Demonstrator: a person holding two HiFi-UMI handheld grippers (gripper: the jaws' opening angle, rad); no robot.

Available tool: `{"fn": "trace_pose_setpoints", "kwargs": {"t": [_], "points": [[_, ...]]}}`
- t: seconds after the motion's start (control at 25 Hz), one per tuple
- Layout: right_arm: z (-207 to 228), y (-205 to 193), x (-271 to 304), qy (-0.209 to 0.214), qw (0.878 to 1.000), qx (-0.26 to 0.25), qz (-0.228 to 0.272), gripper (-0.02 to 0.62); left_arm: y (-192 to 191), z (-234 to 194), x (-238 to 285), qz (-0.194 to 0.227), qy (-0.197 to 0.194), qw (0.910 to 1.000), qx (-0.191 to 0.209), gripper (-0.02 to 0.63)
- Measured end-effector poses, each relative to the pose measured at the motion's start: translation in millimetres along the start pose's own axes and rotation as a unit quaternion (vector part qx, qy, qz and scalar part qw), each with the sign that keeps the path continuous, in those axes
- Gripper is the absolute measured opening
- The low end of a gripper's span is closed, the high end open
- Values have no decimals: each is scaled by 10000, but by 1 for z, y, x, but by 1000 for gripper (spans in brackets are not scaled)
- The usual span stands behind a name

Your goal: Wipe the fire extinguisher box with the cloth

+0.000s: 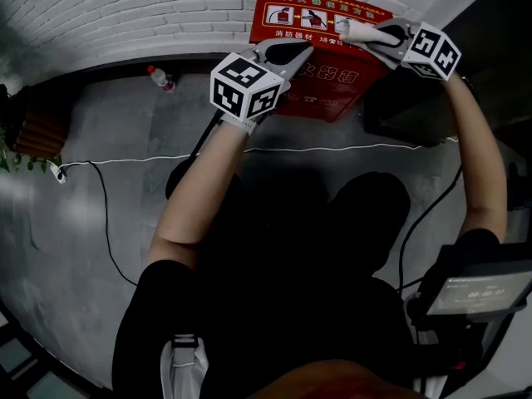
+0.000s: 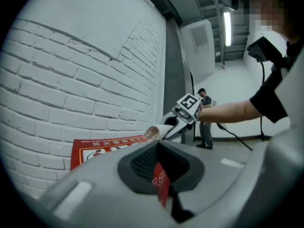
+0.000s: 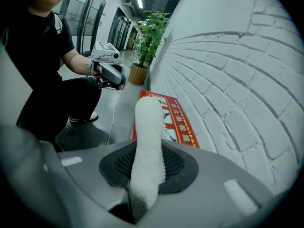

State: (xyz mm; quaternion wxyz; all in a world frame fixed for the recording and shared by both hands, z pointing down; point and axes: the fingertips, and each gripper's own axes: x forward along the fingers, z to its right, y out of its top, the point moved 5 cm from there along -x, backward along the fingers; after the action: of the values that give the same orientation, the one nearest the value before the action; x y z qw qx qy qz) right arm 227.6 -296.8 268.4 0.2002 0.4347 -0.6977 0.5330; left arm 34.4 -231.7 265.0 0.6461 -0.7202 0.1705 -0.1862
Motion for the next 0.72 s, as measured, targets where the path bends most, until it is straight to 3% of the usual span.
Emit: {"fn": "trace_pose_setpoints", "kwargs": {"t": [0.4,0.72], "points": [[84,51,31,-771,9970,-119,10,89,15,-27,-16,-26,263,9996,55,3],[125,52,83,-944,9938,-160,-559,89,24,-46,-11,-114,440,9990,14,3]]}}
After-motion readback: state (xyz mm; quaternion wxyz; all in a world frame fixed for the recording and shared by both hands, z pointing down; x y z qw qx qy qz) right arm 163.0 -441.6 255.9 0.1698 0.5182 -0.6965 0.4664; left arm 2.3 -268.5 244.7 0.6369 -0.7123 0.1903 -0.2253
